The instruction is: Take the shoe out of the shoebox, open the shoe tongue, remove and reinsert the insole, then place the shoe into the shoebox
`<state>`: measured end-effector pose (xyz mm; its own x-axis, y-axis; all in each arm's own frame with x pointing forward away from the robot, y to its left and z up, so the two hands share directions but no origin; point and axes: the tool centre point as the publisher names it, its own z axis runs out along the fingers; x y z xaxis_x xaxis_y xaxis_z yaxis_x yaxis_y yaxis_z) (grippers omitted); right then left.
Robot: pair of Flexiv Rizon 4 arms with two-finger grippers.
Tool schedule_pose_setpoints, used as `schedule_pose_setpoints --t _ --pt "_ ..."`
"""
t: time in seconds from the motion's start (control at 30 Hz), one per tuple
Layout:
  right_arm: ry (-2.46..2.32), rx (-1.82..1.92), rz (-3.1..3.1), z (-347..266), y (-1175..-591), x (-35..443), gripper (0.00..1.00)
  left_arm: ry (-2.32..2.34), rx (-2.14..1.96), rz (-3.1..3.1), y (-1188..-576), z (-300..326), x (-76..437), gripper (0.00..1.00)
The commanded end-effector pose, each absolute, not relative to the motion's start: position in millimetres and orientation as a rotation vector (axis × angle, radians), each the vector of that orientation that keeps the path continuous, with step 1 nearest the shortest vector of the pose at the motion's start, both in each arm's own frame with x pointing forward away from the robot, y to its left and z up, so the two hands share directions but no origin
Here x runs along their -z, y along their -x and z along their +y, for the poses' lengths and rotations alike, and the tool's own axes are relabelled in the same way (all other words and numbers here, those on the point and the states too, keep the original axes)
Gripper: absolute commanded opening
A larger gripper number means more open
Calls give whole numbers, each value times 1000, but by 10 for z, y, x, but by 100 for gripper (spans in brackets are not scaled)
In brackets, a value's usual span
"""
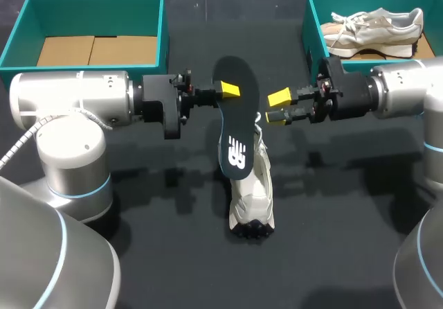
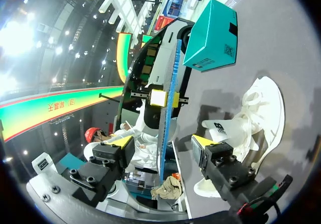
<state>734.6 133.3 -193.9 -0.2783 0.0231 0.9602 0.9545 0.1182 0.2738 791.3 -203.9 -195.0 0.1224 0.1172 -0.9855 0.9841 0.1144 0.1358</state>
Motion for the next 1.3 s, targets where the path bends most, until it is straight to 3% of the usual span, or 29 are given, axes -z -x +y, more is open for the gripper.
schedule_pose_setpoints --t 0.03,0.23,0.43,0.87,1.17,1.3 --pt "990 1286 -1502 1216 -7385 1943 100 -1259 946 1252 -7791 -1931 1890 0" --pt "990 1286 -1502 1216 -7385 1943 100 -1250 940 1281 -7710 -1899 1914 0" --pt "868 1346 -1885 1084 -7229 1974 100 -1260 1004 1276 -7619 -1837 1884 0" --pt "901 1338 -1884 1067 -7236 2026 100 -1295 978 1254 -7603 -1821 1879 0" --pt "430 1204 -2271 965 -7062 2194 100 -1120 1586 1296 -7318 -1766 1813 0" --pt "430 1204 -2271 965 -7062 2194 100 -1120 1586 1296 -7318 -1766 1813 0"
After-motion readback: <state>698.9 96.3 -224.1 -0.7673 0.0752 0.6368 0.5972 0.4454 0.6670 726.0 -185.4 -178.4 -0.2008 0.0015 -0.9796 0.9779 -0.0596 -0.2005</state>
